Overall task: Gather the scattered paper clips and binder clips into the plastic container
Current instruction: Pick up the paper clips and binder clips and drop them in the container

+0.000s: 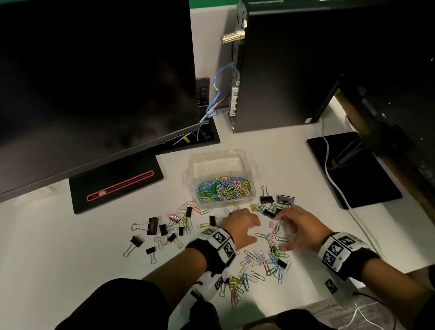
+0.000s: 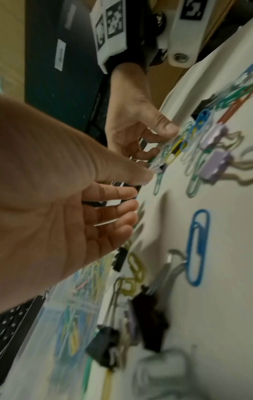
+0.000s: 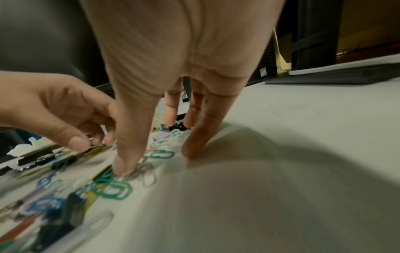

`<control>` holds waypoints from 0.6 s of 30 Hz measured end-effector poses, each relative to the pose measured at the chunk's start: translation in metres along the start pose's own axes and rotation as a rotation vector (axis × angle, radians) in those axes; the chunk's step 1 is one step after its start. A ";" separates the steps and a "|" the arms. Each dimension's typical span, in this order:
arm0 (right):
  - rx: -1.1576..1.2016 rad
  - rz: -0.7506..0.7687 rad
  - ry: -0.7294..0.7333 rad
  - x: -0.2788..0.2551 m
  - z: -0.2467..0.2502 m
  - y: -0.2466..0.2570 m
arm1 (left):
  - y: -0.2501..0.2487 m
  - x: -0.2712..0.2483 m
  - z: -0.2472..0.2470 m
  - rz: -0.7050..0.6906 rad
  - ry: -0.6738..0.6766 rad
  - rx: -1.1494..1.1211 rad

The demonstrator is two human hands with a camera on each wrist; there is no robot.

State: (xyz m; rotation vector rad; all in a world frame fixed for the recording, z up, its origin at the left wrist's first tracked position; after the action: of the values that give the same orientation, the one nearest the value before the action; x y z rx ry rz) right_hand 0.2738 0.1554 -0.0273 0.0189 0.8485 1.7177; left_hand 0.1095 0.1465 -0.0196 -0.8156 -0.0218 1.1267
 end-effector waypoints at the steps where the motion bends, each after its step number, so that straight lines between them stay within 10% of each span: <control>1: -0.028 0.001 0.014 0.000 -0.002 0.000 | -0.002 0.001 -0.005 0.002 0.012 0.017; 18: 0.131 -0.034 -0.151 0.004 0.016 -0.004 | 0.019 0.002 0.005 0.019 -0.207 -0.043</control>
State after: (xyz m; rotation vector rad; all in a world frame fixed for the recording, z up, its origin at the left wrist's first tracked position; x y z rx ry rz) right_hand 0.2828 0.1673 -0.0188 0.2192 0.8426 1.6042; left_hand 0.0939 0.1543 -0.0278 -0.7358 -0.2119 1.2282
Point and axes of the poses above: each hand's wrist, its own x-axis towards the middle knuckle, its own z-axis out of the back of the hand, y = z × x, the point moved 6 cm from there along x, towards the middle knuckle, and after that the axes turned 4 degrees about -y, right-handed, at the moved point
